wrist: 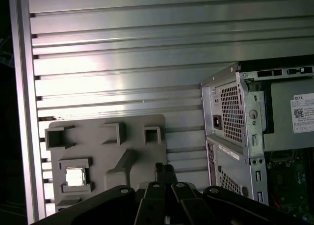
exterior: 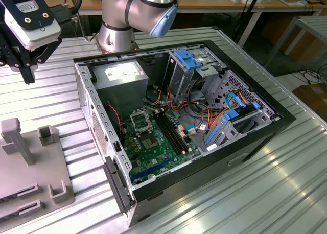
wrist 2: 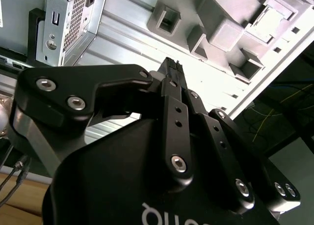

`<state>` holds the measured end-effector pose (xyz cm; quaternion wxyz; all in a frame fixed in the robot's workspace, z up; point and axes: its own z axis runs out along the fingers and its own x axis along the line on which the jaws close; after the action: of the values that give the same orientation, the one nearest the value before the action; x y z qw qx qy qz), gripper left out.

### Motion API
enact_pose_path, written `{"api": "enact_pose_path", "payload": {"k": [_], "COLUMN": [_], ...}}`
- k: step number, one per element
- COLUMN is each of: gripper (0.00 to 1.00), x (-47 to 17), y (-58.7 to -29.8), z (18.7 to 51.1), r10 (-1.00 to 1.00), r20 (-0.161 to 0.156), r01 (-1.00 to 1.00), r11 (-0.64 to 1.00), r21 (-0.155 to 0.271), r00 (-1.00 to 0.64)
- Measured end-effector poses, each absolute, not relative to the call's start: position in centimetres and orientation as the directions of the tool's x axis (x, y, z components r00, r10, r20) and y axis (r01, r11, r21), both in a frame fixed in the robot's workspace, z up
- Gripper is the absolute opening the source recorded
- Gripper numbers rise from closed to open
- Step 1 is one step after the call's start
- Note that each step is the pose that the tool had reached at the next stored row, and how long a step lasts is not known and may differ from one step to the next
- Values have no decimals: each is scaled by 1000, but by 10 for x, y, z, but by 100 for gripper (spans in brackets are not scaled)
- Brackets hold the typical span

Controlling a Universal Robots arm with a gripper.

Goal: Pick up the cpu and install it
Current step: 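Reach for the cpu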

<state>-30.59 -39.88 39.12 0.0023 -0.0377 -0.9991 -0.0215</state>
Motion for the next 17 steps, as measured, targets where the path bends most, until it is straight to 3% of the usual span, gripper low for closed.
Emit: {"api": "enact_pose_path", "payload": {"k": [17], "gripper": [11], "x": [-339], "y": [-400], "z": [391], "r10": [75], "r20": [6], "r01": [75], "r11": [996], "r21": [43], "r00": [-997]}}
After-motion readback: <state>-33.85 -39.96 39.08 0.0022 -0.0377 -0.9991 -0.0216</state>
